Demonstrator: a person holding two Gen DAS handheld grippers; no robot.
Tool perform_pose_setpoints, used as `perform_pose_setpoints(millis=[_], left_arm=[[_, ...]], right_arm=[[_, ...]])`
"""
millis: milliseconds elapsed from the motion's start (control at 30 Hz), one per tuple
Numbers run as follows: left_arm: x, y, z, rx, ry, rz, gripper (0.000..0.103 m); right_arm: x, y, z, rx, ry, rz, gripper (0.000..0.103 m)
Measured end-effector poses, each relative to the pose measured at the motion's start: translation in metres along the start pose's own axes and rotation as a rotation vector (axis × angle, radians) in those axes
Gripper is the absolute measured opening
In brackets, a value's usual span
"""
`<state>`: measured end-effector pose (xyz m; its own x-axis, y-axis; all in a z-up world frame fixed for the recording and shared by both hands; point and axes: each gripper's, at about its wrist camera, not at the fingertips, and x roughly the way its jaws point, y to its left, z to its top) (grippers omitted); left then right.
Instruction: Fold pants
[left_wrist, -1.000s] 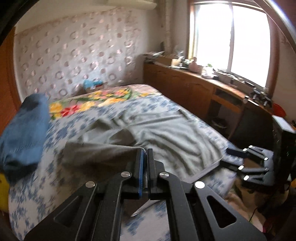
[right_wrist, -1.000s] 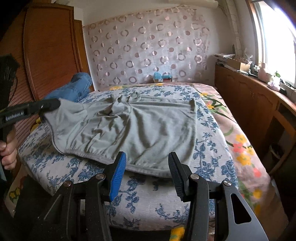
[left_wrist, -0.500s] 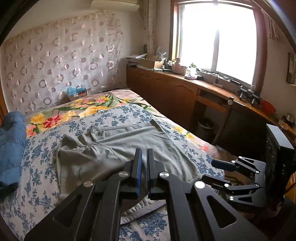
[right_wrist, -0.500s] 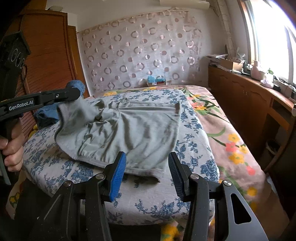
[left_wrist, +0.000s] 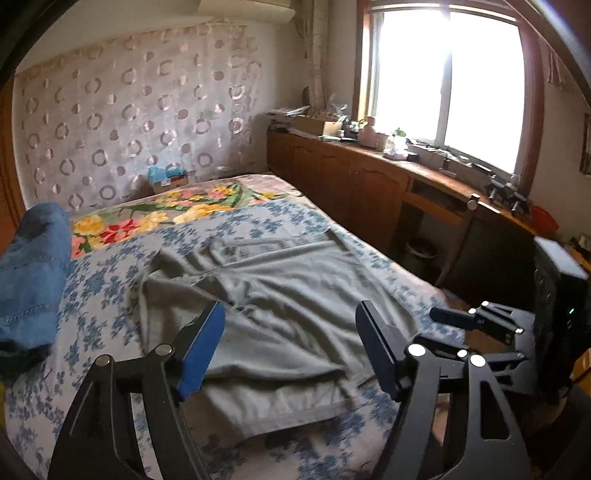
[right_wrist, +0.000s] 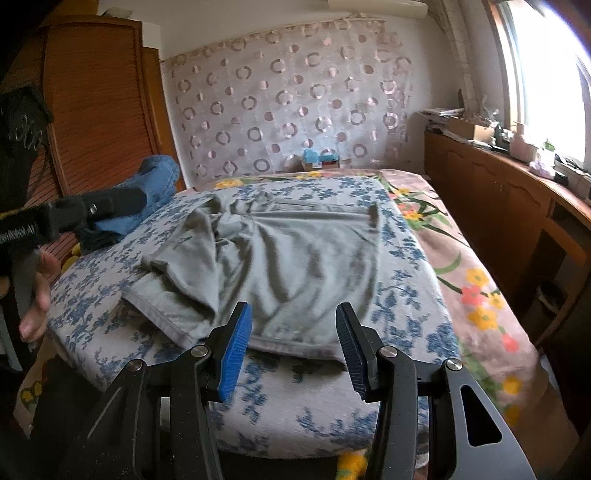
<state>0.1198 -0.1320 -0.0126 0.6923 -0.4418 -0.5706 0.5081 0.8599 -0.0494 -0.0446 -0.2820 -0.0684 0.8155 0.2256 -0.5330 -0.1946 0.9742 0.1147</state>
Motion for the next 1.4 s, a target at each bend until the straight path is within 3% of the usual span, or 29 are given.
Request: perform_pose_setpoints(millis=[367, 500, 667, 767, 1067, 1400], left_arm=[[-0.002, 0.032, -0.039, -0.035, 0.053, 0.058, 0.074], [0.000, 0.043, -0.051, -0.064, 0.074, 0.068, 0.074], [0.002, 0.050, -0.060, -0.091, 0.084, 0.078, 0.074], [0.003, 0.051, -0.064, -0.099, 0.091, 0.080, 0.074], [0.001, 0.044, -0.063, -0.088, 0.089, 0.074, 0.074], [0.010, 0.039, -0.052, -0.083, 0.081, 0.071, 0.074]], right_arm=[[0.043, 0.025, 0.004, -0.043, 0.052, 0.109, 0.049], [0.062, 0.027, 0.004, -0.052, 0.091, 0.153, 0.036], [0.084, 0.025, 0.009, -0.063, 0.123, 0.148, 0.026], [0.086, 0.028, 0.013, -0.086, 0.125, 0.169, 0.004], [0.054, 0.014, 0.036, -0.099, 0.007, 0.163, 0.004], [0.026, -0.016, 0.048, -0.090, -0.048, 0.096, 0.004]])
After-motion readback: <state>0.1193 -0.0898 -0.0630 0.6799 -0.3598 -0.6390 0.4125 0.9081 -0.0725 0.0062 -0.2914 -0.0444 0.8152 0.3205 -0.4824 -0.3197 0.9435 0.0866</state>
